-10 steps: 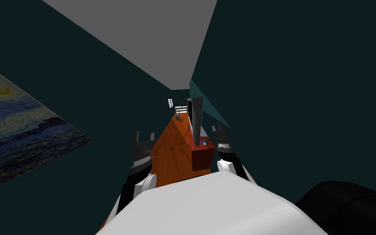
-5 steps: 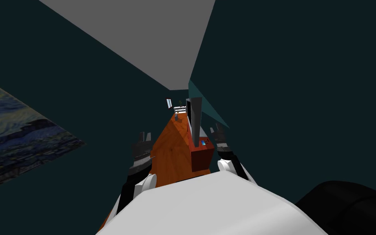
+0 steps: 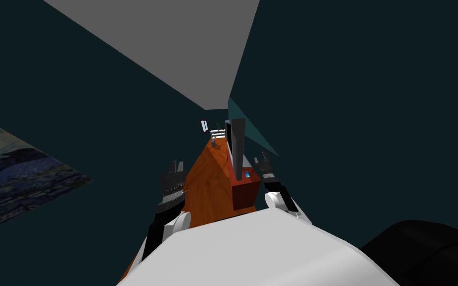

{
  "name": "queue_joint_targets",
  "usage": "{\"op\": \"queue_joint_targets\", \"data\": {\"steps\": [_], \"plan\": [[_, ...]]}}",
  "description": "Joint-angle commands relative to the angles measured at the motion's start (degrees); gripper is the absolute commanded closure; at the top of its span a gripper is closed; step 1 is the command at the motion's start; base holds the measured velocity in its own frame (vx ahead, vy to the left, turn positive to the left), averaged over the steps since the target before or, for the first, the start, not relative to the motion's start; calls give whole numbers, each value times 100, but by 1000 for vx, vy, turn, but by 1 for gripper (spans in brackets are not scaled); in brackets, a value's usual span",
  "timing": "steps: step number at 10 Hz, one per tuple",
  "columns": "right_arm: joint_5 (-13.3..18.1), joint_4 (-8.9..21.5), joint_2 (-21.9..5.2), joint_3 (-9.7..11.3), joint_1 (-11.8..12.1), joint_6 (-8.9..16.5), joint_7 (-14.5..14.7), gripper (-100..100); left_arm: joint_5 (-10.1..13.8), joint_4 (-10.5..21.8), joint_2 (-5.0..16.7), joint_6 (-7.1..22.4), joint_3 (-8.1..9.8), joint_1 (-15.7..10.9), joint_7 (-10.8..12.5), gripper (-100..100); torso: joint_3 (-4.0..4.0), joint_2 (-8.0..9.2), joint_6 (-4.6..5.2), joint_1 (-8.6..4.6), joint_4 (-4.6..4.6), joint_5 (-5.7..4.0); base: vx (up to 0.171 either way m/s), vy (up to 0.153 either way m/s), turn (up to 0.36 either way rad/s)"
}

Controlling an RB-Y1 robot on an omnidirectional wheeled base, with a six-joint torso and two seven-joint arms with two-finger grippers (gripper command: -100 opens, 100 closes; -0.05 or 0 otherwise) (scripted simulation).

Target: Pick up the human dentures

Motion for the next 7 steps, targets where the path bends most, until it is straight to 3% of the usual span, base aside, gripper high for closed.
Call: {"op": "queue_joint_targets", "data": {"steps": [1,7], "plan": [[-217,168,-60,-9,-69,82,-254,-100,0,0,0,0,0,0,0,0,0,0,0,0,0,0,21,3,-49],[-1031,890,-198,-62,-424,397,-1109,-100,0,0,0,0,0,0,0,0,1,1,0,4,0,1,25,9,-49]]}}
